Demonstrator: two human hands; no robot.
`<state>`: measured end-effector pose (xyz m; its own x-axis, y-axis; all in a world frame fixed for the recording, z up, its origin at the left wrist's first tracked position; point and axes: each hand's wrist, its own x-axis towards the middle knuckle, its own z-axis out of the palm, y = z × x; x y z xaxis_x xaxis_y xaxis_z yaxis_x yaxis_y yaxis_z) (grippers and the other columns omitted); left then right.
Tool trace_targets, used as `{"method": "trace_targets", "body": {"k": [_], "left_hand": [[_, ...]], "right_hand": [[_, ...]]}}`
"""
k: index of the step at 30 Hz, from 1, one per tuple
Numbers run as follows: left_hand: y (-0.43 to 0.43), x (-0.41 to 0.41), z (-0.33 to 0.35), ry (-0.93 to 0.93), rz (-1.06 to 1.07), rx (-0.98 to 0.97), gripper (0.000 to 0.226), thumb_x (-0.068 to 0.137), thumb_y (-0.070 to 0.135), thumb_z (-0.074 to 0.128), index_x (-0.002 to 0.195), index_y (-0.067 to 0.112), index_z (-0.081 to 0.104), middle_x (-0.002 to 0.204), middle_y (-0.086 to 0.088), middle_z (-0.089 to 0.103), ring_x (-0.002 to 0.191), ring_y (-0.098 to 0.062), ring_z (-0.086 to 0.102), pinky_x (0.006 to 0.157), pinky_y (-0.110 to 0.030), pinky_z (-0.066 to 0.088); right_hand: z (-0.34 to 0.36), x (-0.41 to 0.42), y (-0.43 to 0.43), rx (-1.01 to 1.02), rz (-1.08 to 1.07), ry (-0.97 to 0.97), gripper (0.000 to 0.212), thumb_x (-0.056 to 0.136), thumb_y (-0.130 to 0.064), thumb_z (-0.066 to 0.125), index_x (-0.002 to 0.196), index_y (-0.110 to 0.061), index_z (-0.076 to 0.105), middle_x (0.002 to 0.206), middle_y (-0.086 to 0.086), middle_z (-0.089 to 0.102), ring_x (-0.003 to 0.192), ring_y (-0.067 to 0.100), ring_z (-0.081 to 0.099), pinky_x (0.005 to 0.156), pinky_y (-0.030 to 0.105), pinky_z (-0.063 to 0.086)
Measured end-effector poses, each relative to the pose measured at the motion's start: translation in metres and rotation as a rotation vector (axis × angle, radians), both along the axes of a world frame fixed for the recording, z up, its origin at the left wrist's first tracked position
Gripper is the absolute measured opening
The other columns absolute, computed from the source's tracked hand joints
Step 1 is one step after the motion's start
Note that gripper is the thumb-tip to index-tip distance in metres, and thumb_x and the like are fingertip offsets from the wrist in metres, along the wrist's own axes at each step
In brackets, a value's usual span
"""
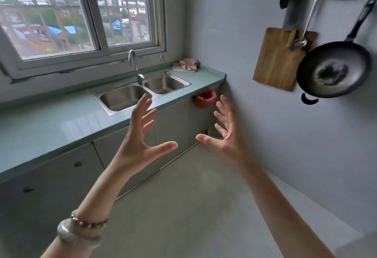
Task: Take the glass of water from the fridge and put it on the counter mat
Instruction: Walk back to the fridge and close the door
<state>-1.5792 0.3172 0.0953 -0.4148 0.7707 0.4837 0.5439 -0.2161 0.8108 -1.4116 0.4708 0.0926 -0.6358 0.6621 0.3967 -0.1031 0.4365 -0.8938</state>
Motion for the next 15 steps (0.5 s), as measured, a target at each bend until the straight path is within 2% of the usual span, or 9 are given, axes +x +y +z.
{"method": "trace_targets", "body": {"k": [4, 6, 9, 12, 15], "left_hand": [[0.056, -0.026, 0.006, 0.001, -0.178, 0.000, 0.117, 0.060, 0.041, 0.082, 0.152, 0.029, 0.011, 0.157, 0.006, 0.024, 0.138, -0.006, 0.037, 0.112, -0.036, 0.035], [0.084, -0.034, 0.007, 0.001, -0.283, 0.000, 0.116, 0.061, 0.040, 0.082, 0.152, 0.028, 0.011, 0.157, 0.007, 0.024, 0.138, -0.007, 0.037, 0.113, -0.038, 0.034], [0.126, -0.035, 0.007, 0.010, -0.449, 0.005, 0.114, 0.062, 0.042, 0.083, 0.152, 0.033, 0.013, 0.156, 0.013, 0.026, 0.139, -0.009, 0.037, 0.113, -0.037, 0.034], [0.167, -0.018, 0.005, -0.032, -0.602, 0.010, 0.114, 0.060, 0.054, 0.083, 0.150, 0.039, 0.014, 0.157, 0.009, 0.025, 0.140, -0.011, 0.037, 0.112, -0.037, 0.034], [0.206, 0.010, 0.001, -0.058, -0.755, -0.005, 0.115, 0.061, 0.047, 0.084, 0.151, 0.035, 0.013, 0.157, 0.009, 0.024, 0.138, -0.008, 0.038, 0.111, -0.038, 0.035]], "right_hand": [[0.003, -0.004, 0.023, -0.022, -0.160, 0.001, 0.102, 0.067, -0.024, 0.083, 0.141, -0.053, 0.019, 0.151, -0.017, 0.028, 0.136, -0.001, 0.034, 0.113, 0.034, 0.031], [0.004, 0.000, 0.030, -0.039, -0.254, 0.010, 0.101, 0.068, -0.023, 0.082, 0.144, -0.047, 0.020, 0.152, -0.015, 0.028, 0.137, -0.002, 0.033, 0.113, 0.033, 0.030], [0.003, 0.018, 0.038, -0.061, -0.419, 0.009, 0.102, 0.070, -0.019, 0.083, 0.148, -0.038, 0.019, 0.155, -0.012, 0.027, 0.138, 0.000, 0.032, 0.114, 0.032, 0.030], [0.000, 0.046, 0.043, -0.080, -0.576, -0.008, 0.101, 0.072, -0.014, 0.082, 0.148, -0.036, 0.019, 0.156, -0.009, 0.026, 0.140, 0.004, 0.032, 0.114, 0.033, 0.030], [-0.001, 0.076, 0.047, -0.086, -0.742, 0.005, 0.097, 0.073, -0.016, 0.081, 0.146, -0.038, 0.022, 0.154, -0.009, 0.030, 0.138, 0.004, 0.034, 0.113, 0.032, 0.031]]}}
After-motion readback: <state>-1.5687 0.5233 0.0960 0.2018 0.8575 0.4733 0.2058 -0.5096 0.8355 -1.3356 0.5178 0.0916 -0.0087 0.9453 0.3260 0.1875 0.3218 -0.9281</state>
